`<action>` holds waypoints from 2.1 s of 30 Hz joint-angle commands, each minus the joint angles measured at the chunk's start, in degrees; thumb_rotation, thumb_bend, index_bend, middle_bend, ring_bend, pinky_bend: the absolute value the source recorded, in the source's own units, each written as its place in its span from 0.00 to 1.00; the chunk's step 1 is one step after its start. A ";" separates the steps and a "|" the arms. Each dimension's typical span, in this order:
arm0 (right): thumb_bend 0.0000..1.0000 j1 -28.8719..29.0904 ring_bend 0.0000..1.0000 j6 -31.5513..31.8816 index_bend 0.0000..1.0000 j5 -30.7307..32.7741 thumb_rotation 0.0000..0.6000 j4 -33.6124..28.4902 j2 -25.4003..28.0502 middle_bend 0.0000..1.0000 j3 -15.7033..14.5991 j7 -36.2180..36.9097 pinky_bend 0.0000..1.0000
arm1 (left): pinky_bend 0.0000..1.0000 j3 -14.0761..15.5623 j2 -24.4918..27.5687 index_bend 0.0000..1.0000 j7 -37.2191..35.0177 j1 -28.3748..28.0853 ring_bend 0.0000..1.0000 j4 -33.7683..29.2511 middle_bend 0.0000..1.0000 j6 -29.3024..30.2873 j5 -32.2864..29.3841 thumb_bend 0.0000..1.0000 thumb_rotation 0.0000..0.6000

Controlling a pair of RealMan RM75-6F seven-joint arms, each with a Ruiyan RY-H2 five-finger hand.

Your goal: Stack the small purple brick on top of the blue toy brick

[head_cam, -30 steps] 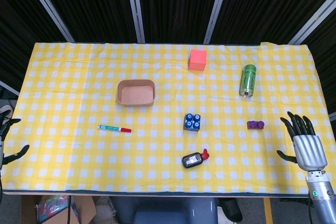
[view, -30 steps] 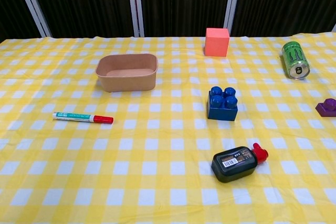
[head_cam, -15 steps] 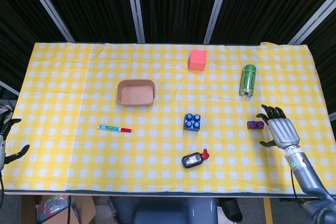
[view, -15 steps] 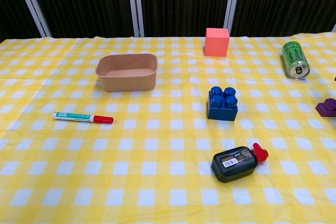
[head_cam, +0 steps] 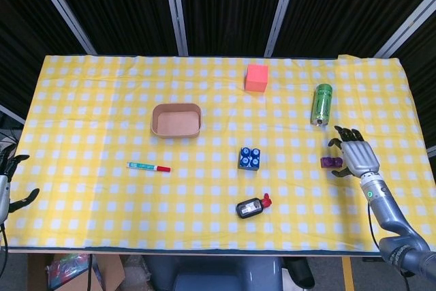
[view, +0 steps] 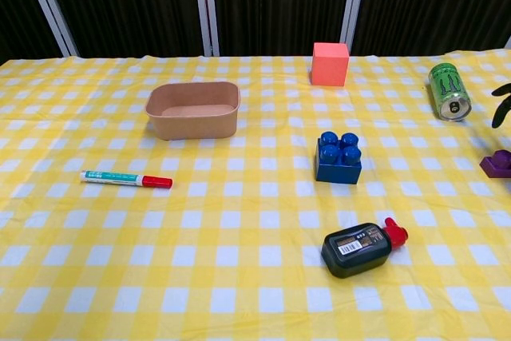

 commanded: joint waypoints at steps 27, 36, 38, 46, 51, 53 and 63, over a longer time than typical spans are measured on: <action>0.34 1.55 0.00 -2.17 0.41 -2.06 1.00 10.36 -5.78 0.00 -2.29 7.36 0.00 | 0.05 -0.28 -1.17 0.25 3.00 -0.69 0.00 0.22 0.09 -0.89 -1.24 0.21 1.00; 0.37 1.43 0.00 -1.97 0.45 -2.55 1.00 12.20 -6.27 0.00 -2.68 8.98 0.00 | 0.05 -0.27 -1.41 0.25 3.90 -0.80 0.00 0.16 0.09 -0.97 -1.47 0.21 1.00; 0.38 1.40 0.00 -2.03 0.45 -2.68 1.00 12.27 -6.23 0.00 -2.80 9.39 0.00 | 0.05 -0.27 -1.43 0.25 3.99 -0.76 0.00 0.13 0.09 -0.82 -1.43 0.21 1.00; 0.39 1.24 0.00 -1.95 0.45 -3.09 1.00 13.23 -6.60 0.00 -3.22 10.16 0.00 | 0.05 -0.31 -1.48 0.25 4.37 -0.78 0.00 0.08 0.09 -0.95 -1.76 0.21 1.00; 0.39 1.23 0.00 -2.04 0.45 -3.33 1.00 13.95 -6.95 0.00 -3.46 10.63 0.00 | 0.05 -0.23 -1.53 0.25 4.67 -0.84 0.00 -0.02 0.09 -1.02 -1.70 0.21 1.00; 0.41 1.24 0.00 -2.17 0.45 -3.46 1.00 14.15 -7.03 0.00 -3.58 10.89 0.00 | 0.05 -0.24 -1.54 0.25 4.80 -0.85 0.00 -0.07 0.09 -1.03 -1.78 0.21 1.00; 0.42 1.03 0.00 -2.27 0.40 -4.30 1.00 13.64 -6.17 0.00 -4.33 11.89 0.00 | 0.05 -0.25 -1.49 0.25 4.95 -0.88 0.00 -0.24 0.09 -1.18 -2.02 0.21 1.00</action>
